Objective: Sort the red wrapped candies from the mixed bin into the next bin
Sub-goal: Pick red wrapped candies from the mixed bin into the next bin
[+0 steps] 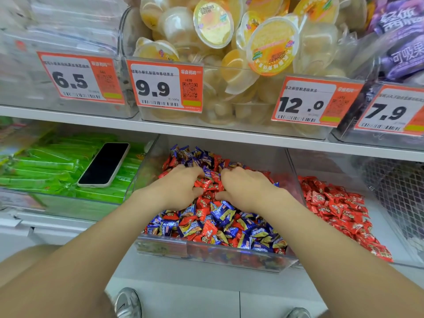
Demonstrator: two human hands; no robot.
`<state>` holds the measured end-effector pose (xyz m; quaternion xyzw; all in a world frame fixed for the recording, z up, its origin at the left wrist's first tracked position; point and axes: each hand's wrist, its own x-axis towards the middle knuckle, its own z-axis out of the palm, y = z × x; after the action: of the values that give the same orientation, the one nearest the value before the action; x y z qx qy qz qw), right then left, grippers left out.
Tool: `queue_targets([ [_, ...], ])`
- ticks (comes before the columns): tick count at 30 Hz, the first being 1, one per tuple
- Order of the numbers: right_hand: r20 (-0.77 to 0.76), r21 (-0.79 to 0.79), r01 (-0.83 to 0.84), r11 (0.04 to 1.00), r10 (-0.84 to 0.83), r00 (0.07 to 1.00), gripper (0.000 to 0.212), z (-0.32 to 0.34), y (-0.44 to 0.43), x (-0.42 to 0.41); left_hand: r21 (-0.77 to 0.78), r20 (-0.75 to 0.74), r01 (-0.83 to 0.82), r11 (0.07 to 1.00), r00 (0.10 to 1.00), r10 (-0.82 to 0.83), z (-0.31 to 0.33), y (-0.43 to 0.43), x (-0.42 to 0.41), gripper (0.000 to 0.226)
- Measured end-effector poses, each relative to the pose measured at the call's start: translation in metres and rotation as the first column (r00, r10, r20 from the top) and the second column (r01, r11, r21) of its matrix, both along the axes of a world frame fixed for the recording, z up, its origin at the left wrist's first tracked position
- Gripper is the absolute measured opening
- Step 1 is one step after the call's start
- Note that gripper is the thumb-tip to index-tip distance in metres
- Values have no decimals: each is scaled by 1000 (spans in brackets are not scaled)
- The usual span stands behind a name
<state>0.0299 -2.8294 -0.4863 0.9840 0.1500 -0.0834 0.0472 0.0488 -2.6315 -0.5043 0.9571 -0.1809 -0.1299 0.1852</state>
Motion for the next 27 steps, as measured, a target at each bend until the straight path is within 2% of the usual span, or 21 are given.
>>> queue_targets([
  [3, 1, 15, 8, 1000, -8, 1000, 43, 2, -4, 2, -60, 34, 56, 997, 998, -54, 2, -2, 2, 49],
  [5, -18, 137, 45, 990, -43, 999, 37, 4, -10, 3, -57, 77, 88, 994, 993, -84, 3, -3, 2, 35],
  [7, -20, 280, 63, 958, -60, 998, 41, 9, -17, 1, -64, 106, 99, 993, 990, -92, 4, -5, 2, 23],
  [11, -58, 489, 103, 866, -86, 995, 44, 30, -30, -15, -140, 157, 34, 990, 988, -11, 9, -8, -3, 15],
  [12, -103, 565, 159, 809, -122, 987, 41, 35, -34, -20, -167, 193, 20, 986, 981, 13, 12, -9, -6, 15],
  [13, -196, 670, 259, 696, -171, 966, 36, 37, -37, -26, -199, 233, 17, 980, 972, 31, 16, -11, -10, 14],
  [15, -420, 815, 455, 358, -174, 891, 35, 41, -43, -39, -298, 269, 31, 954, 962, 53, 25, -16, -20, 12],
  [16, -493, 829, 511, 226, -133, 860, 39, 43, -47, -46, -361, 257, 41, 932, 965, 57, 28, -20, -26, 12],
  [17, -542, 824, 550, 139, -93, 835, 40, 46, -51, -54, -422, 231, 46, 906, 971, 58, 31, -25, -33, 12],
  [19, -584, 811, 584, 34, -29, 812, 33, 54, -60, -70, -540, 137, 39, 841, 990, 42, 35, -39, -48, 9],
  [22, -530, 847, 522, -101, -71, 845, 22, 63, -84, -85, -640, 81, 43, 767, 997, 11, 36, -63, -65, 7],
  [23, -493, 869, 481, -116, -119, 862, 21, 64, -94, -87, -640, 89, 52, 767, 996, 6, 36, -72, -69, 8],
  [24, -450, 893, 443, -83, -175, 875, 20, 64, -106, -89, -637, 95, 52, 769, 995, 11, 36, -81, -73, 8],
  [27, -317, 890, 409, 201, -371, 873, 19, 57, -144, -91, -634, 94, 55, 772, 996, 7, 40, -112, -82, 7],
])
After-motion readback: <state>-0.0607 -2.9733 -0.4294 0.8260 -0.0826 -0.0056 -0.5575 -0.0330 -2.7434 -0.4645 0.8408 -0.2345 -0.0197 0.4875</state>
